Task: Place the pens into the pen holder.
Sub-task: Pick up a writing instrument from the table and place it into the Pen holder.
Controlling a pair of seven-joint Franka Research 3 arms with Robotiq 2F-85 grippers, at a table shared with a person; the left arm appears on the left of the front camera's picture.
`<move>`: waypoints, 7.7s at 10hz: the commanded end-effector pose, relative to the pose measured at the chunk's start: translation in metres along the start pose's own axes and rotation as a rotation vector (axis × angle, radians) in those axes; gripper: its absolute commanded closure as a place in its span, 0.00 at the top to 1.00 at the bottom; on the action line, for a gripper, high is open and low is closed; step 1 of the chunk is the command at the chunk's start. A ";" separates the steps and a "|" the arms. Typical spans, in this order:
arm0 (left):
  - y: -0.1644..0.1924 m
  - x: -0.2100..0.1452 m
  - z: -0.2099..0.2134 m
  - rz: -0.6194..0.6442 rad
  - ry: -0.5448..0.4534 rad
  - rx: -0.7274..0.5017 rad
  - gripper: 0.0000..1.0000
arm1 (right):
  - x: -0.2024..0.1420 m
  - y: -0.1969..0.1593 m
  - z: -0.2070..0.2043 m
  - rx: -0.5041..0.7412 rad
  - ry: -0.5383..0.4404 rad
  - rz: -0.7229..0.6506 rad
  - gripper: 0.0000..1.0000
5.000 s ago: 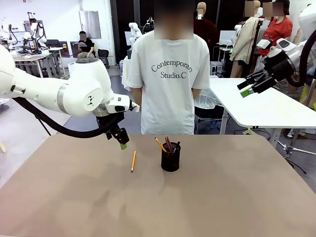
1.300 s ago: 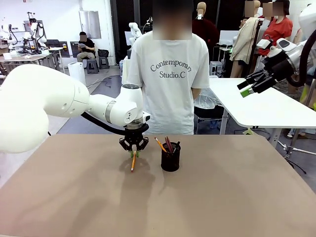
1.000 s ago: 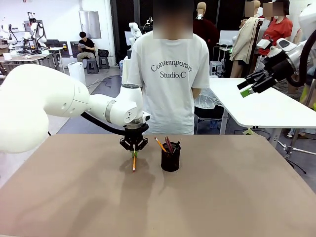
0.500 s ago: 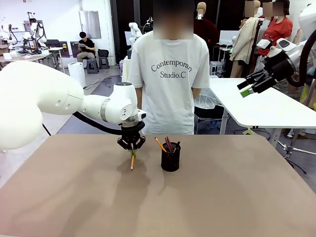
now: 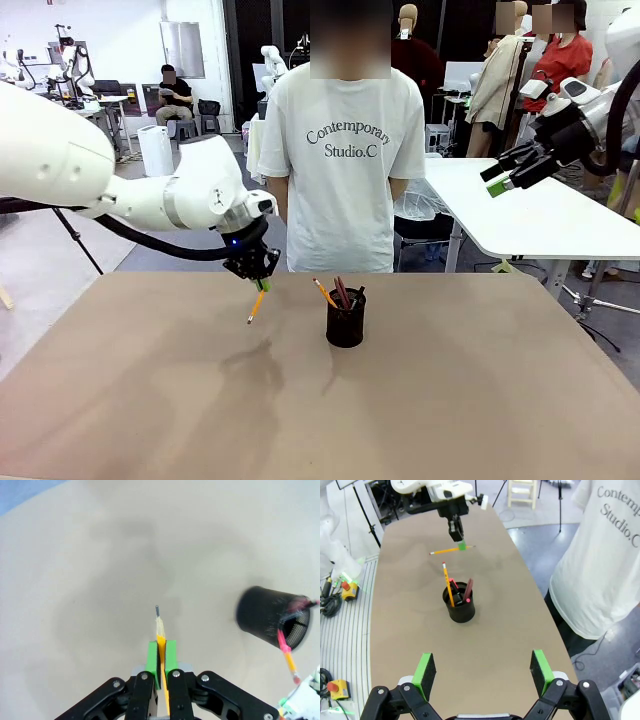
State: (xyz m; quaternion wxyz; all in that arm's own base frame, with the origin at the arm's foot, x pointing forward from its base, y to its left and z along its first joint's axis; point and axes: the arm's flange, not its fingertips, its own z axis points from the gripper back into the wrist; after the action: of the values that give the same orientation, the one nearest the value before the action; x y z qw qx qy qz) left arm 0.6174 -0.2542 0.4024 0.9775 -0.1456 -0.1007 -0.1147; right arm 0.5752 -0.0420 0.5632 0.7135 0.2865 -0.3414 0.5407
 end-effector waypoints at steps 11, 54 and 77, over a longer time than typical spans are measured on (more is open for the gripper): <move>-0.008 -0.020 0.049 -0.221 -0.225 -0.288 0.00 | 0.003 0.001 0.000 -0.009 -0.002 -0.013 1.00; -0.060 -0.030 -0.072 -0.911 -1.038 -0.703 0.63 | 0.003 0.001 0.000 -0.009 -0.002 -0.013 1.00; 0.006 -0.041 0.079 -1.160 -0.640 -0.580 1.00 | 0.003 0.001 0.000 -0.009 -0.002 -0.013 1.00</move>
State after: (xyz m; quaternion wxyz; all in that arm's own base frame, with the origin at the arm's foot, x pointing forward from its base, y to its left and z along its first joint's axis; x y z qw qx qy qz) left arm 0.5723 -0.2203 0.4577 0.5878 -0.3579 -0.4273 -0.5863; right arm 0.5752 -0.0420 0.5632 0.7135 0.2864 -0.3414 0.5406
